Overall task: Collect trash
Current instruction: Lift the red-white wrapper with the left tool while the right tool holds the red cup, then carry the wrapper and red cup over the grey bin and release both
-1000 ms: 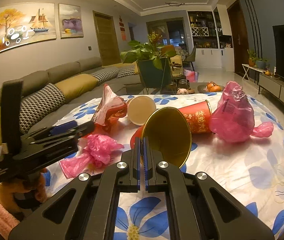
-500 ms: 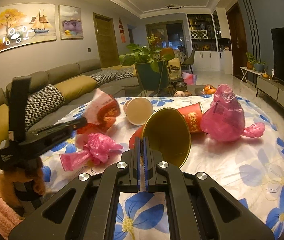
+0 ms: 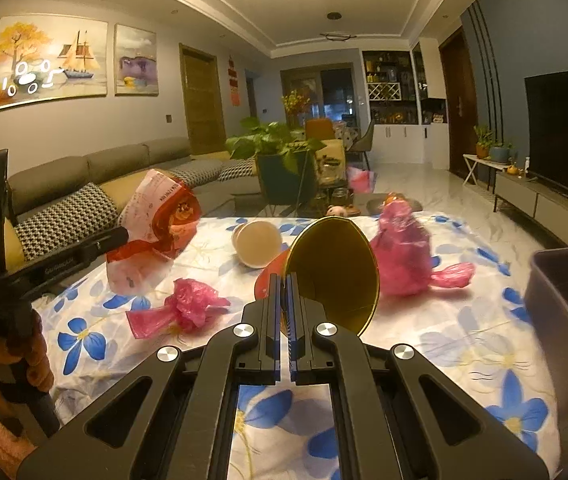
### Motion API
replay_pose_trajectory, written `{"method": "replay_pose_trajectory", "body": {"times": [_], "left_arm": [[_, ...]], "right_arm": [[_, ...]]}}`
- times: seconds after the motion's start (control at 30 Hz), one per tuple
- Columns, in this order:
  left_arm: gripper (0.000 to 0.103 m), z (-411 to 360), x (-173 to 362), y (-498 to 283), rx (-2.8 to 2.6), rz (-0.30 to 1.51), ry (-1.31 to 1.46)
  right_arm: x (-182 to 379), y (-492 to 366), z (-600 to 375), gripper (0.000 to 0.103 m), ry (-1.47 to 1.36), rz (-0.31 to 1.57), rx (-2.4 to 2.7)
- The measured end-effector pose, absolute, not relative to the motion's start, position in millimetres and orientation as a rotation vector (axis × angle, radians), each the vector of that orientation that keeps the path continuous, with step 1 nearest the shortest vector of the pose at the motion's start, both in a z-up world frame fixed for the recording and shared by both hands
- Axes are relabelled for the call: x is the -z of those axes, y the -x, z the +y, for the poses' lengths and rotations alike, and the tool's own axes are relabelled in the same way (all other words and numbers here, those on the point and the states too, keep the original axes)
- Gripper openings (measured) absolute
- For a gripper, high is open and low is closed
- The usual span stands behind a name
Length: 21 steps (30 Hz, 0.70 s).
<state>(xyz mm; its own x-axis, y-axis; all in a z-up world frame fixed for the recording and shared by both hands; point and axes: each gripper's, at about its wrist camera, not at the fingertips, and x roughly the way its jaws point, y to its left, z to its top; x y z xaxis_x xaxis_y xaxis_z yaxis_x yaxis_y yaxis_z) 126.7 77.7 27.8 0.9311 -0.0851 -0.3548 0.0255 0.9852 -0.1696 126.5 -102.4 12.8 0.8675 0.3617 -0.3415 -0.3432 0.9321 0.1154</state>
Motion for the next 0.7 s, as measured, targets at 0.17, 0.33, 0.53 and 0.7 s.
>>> {"method": "replay_pose_trajectory", "body": {"times": [0.17, 0.33, 0.53, 0.7], "left_arm": [[0.003, 41, -30, -126, 0.123, 0.373, 0.140], [0.003, -6, -31, -128, 0.208, 0.375, 0.105], [0.003, -66, -33, -138, 0.317, 0.375, 0.074], [0.003, -120, -35, -146, 0.416, 0.372, 0.041]], "right_arm": [[-22, -113, -128, 0.004, -0.059, 0.337, -0.316], [-28, -104, -165, 0.004, -0.073, 0.308, -0.234], [-35, -94, -220, 0.004, -0.099, 0.277, -0.098], [-38, -83, -266, 0.004, -0.120, 0.244, 0.033]]}}
